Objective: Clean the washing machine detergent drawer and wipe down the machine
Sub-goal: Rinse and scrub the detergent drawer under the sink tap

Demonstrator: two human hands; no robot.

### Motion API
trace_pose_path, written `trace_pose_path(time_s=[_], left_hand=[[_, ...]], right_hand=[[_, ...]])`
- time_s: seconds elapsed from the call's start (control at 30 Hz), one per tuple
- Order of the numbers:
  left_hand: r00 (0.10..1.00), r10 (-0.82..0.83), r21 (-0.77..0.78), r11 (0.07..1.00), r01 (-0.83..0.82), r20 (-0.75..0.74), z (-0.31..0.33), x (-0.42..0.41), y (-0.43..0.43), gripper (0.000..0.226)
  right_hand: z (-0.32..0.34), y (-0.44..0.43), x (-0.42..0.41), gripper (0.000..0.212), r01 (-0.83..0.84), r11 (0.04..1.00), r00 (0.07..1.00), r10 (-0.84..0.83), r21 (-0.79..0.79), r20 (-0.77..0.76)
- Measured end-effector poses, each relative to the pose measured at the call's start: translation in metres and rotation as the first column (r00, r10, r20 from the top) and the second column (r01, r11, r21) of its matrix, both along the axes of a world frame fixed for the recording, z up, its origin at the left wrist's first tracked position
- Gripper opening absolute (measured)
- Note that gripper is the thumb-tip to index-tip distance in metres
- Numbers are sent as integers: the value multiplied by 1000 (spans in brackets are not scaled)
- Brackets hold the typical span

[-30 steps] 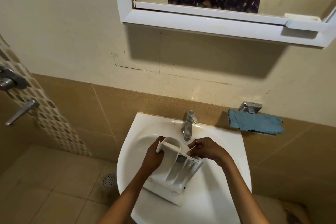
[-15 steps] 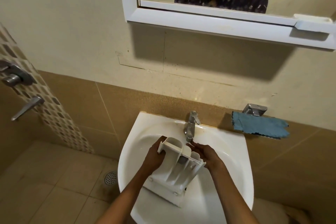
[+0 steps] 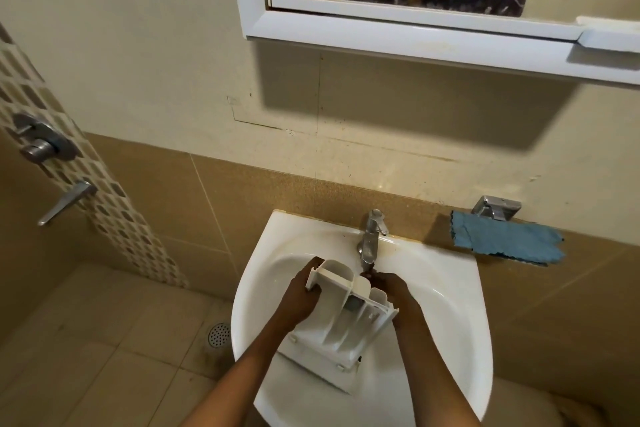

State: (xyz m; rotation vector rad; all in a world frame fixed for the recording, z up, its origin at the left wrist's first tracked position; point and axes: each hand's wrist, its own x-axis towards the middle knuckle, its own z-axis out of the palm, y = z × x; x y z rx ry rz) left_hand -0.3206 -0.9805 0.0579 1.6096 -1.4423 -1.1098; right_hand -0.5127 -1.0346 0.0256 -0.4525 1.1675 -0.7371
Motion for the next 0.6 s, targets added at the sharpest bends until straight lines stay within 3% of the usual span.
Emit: trace_pose_path(time_s=[0.03, 0.1, 0.17, 0.23, 0.27, 0.33, 0.43, 0.6], left_hand=[[1000, -10, -6, 1000, 10, 18, 0, 0, 0, 40], [999, -27, -4, 1000, 27, 21, 1, 1, -2, 41], [1000, -26, -13, 1000, 26, 17, 0, 0, -1, 43], [999, -38, -17, 999, 38, 8, 2, 1, 1, 44], [999, -34, -11, 999, 34, 3, 3, 1, 1, 44], [999, -37, -12, 999, 37, 0, 2, 1, 0, 44], [1000, -31, 0, 1000, 31, 0, 1, 0, 0, 46], [999, -32, 18, 999, 32, -6, 3, -1, 2, 47]], right_hand=[[0, -4, -8, 53, -28, 1000, 981, 28, -3, 193], [20, -8, -17, 70, 89, 996, 962, -85, -4, 260], [62, -3, -23, 56, 12, 1000, 957, -11, -3, 289], [103, 6, -21, 11, -207, 976, 978, 207, -65, -6], [113, 6, -22, 17, -334, 939, 925, 312, -75, -218], [124, 5, -17, 30, -511, 859, 750, 425, -36, -507], [131, 10, 3, 23, -674, 737, 403, 420, 47, -813], [107, 23, 30, 36, -733, 659, -48, 197, 169, -979]])
